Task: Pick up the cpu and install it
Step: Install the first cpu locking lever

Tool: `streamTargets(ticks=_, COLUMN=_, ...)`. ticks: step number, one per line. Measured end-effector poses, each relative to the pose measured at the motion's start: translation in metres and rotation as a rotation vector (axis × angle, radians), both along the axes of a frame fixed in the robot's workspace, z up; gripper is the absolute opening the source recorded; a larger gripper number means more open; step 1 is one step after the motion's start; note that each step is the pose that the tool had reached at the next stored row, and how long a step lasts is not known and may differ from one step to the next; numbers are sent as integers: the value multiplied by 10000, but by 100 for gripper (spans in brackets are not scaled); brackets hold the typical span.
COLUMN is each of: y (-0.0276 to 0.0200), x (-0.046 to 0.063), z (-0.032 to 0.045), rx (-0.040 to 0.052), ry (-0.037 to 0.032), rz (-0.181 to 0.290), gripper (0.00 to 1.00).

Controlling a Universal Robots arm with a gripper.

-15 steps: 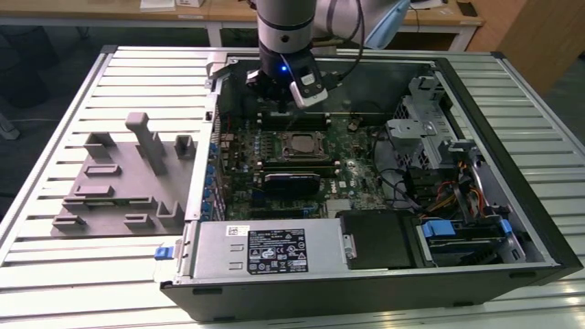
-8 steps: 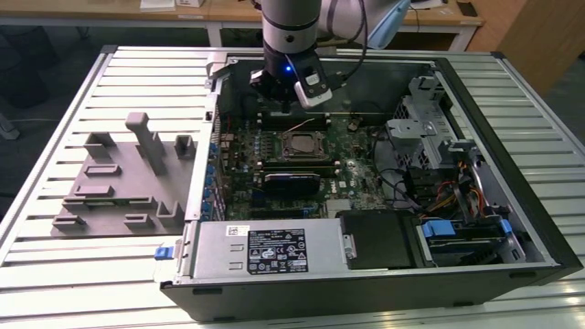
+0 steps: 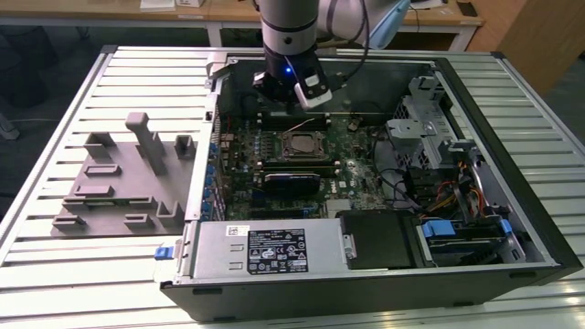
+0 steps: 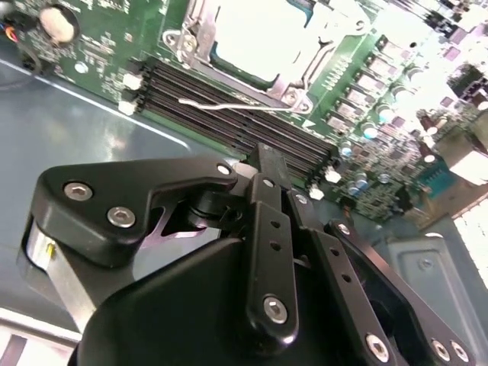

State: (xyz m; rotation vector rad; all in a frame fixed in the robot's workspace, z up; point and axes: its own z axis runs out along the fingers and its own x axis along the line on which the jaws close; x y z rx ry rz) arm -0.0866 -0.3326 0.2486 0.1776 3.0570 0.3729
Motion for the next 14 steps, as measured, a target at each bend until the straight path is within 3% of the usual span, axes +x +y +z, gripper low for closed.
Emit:
streamTargets(ticks=2, y=0, x=0, z=-13, rx=1, ry=-55, rz=-139, gripper=11)
streamTargets(ticks=11, y=0, x=1, z=-74, rx=14, ry=-68, rz=-1134, gripper=11)
streamTargets(ticks=14, y=0, x=3, z=-90, rx=18, ry=-111, rz=-1336, gripper=11)
